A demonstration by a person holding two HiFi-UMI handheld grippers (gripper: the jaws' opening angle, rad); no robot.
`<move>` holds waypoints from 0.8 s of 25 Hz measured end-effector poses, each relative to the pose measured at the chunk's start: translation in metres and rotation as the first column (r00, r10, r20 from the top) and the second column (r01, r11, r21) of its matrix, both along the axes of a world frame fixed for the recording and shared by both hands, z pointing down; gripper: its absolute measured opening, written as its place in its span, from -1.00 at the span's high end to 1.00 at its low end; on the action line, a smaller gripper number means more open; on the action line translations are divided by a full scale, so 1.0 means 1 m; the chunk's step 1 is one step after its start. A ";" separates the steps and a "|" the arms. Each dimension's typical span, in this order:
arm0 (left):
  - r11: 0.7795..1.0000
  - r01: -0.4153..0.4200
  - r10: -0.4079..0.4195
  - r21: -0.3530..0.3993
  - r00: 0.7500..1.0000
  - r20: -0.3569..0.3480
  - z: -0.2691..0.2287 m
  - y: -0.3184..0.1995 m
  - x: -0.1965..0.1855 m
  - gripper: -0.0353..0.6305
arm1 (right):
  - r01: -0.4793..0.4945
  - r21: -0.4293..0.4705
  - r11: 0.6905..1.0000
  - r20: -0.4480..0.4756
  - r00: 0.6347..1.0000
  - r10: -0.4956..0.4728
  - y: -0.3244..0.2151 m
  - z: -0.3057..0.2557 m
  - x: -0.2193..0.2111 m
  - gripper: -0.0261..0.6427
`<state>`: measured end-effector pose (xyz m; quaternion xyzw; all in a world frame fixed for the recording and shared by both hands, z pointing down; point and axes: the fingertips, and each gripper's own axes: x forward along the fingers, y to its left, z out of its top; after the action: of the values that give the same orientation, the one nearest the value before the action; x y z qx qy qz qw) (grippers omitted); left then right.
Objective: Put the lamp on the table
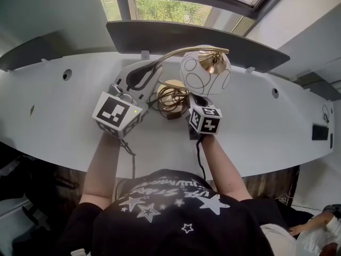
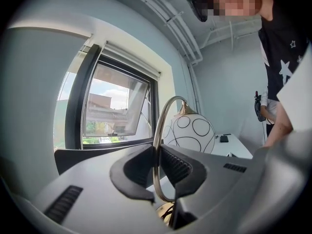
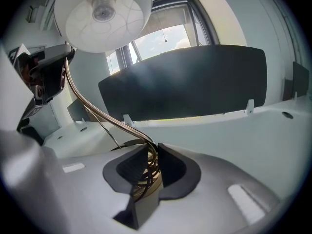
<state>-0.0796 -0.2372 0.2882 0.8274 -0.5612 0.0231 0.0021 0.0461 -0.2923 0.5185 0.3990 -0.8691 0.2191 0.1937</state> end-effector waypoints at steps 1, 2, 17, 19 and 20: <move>1.000 0.005 -0.005 -0.004 1.000 0.000 0.001 0.000 0.000 0.77 | 0.005 0.003 1.000 0.001 1.000 -0.005 0.001 -0.001 0.001 0.76; 1.000 0.007 -0.007 0.001 1.000 0.008 0.002 0.000 0.000 0.77 | 0.007 0.011 1.000 0.006 1.000 -0.007 0.002 -0.002 0.002 0.75; 0.994 0.097 -0.099 0.056 0.995 0.032 -0.019 0.051 -0.008 0.56 | 0.005 0.119 0.993 0.106 0.994 -0.018 0.041 -0.045 0.033 0.65; 0.995 0.094 -0.095 0.045 0.995 0.029 -0.017 0.060 -0.003 0.53 | 0.004 0.121 0.993 0.124 0.992 -0.019 0.049 -0.049 0.036 0.64; 0.995 0.095 -0.097 0.041 0.995 0.029 -0.015 0.065 -0.001 0.51 | 0.004 0.122 0.992 0.134 0.991 -0.021 0.052 -0.051 0.037 0.64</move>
<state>-0.0809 -0.1722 0.2735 0.7989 -0.6006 0.0249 -0.0220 0.0827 -0.2399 0.4670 0.3889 -0.8944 0.1909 0.1111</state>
